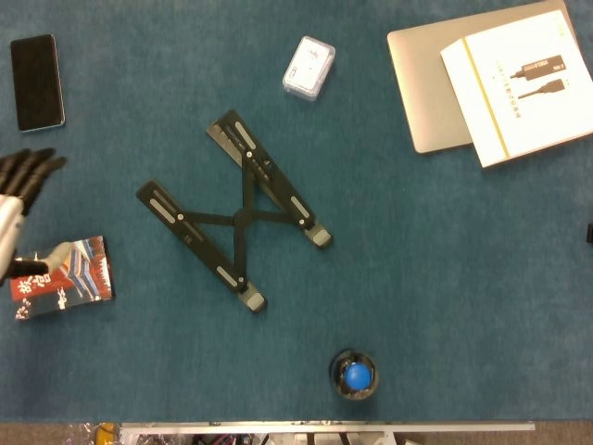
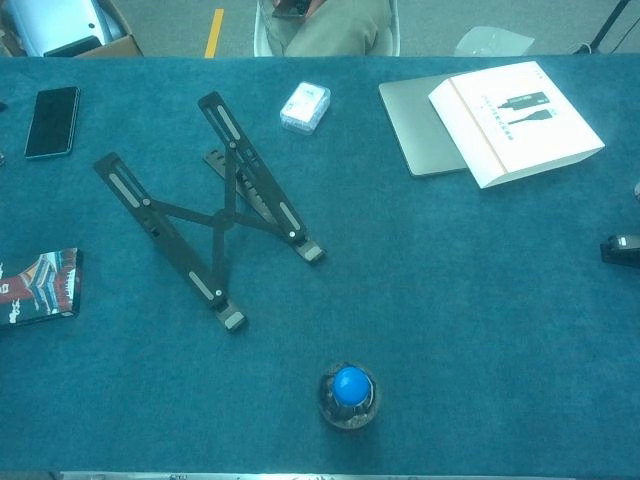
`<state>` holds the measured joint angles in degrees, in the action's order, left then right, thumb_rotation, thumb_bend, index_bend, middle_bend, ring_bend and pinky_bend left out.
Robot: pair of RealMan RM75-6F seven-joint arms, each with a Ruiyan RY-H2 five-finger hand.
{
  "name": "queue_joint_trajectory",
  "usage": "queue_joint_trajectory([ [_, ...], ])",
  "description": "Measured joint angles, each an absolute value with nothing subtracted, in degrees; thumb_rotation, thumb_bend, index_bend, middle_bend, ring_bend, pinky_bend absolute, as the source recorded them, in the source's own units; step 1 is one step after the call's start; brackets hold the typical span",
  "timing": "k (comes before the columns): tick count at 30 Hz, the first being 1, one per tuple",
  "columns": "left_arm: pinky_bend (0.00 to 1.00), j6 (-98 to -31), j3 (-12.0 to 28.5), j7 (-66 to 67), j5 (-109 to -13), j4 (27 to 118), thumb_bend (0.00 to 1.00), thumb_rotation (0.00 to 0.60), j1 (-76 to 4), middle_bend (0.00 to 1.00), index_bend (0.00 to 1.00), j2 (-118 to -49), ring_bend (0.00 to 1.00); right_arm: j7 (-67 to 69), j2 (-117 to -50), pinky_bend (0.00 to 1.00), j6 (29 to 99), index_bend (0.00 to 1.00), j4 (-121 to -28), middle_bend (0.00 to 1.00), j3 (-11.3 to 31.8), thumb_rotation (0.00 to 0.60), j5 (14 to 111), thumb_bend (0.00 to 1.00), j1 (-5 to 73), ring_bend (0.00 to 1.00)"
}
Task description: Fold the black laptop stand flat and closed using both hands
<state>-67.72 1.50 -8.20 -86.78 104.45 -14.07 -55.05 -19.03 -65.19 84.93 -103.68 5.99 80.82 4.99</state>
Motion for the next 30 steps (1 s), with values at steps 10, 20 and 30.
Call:
queue_joint_trajectory([
  [10,0.05,-52.8,2.6,-28.1,-85.0,106.9,0.25,0.6,-23.2,0.09,0.05,-52.0,0.01,-16.9,-65.3,0.09,82.8,0.13,-102.1,0.2,6.6,0.6,80.3,0.21,6.6,0.09],
  [20,0.06,-43.8,3.9,-45.9,-83.3,106.6,0.25,0.534,-29.0,0.09,0.05,-52.4,0.02,-13.4,-65.2,0.09,81.7,0.13,-101.9,0.2,7.9,0.6,85.3,0.21,10.1,0.09],
  [30,0.06,-39.2,3.9,-60.8,-82.9,105.1,0.25,0.517,-31.4,0.09,0.04,-53.7,0.03,-12.4,-66.0,0.09,80.6,0.13,-101.8,0.2,7.3,0.6,86.2,0.21,11.3,0.09],
])
